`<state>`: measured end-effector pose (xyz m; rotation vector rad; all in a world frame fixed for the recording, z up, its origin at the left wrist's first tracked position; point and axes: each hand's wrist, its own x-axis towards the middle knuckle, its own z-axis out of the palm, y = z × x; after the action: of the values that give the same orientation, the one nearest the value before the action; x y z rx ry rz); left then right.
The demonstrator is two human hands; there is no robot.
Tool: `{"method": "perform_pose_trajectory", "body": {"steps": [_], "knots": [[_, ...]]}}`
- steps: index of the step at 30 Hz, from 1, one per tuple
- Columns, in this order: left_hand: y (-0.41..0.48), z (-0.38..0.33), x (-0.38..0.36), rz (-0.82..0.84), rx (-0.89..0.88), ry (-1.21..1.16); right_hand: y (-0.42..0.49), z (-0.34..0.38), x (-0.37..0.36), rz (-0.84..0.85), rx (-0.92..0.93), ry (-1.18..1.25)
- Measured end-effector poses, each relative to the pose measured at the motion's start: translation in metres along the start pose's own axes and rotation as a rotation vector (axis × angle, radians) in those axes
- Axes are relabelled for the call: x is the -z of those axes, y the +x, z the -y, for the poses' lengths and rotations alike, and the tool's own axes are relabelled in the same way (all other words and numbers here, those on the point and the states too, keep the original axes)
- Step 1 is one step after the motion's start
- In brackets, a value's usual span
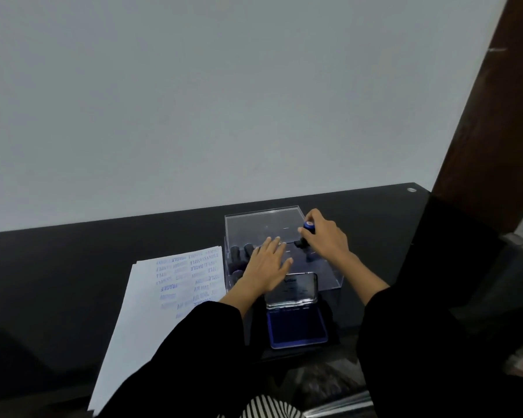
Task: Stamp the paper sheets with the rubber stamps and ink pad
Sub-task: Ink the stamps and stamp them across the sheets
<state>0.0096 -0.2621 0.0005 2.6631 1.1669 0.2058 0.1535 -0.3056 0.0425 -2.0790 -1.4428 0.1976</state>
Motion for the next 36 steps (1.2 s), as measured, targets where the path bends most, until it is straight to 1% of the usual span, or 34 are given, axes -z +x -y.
{"method": "perform_pose_trajectory", "body": {"steps": [5,11,16,20,28,36], "knots": [[0.021,0.007,-0.008,0.023,0.009,0.02,0.021,-0.003,-0.015,0.009,-0.002,-0.014],[0.038,0.027,-0.009,0.04,0.024,0.047,0.039,-0.001,-0.039,0.112,0.023,-0.14],[0.041,0.036,-0.011,0.009,0.01,0.051,0.047,-0.001,-0.058,0.152,0.013,-0.284],[0.04,0.038,-0.016,-0.027,-0.011,0.036,0.05,-0.001,-0.063,0.149,0.004,-0.355],[0.04,0.039,-0.015,-0.011,-0.008,0.046,0.052,0.0,-0.065,0.159,-0.023,-0.39],[0.039,0.04,-0.013,-0.013,-0.019,0.004,0.051,0.001,-0.063,0.167,-0.027,-0.388]]}}
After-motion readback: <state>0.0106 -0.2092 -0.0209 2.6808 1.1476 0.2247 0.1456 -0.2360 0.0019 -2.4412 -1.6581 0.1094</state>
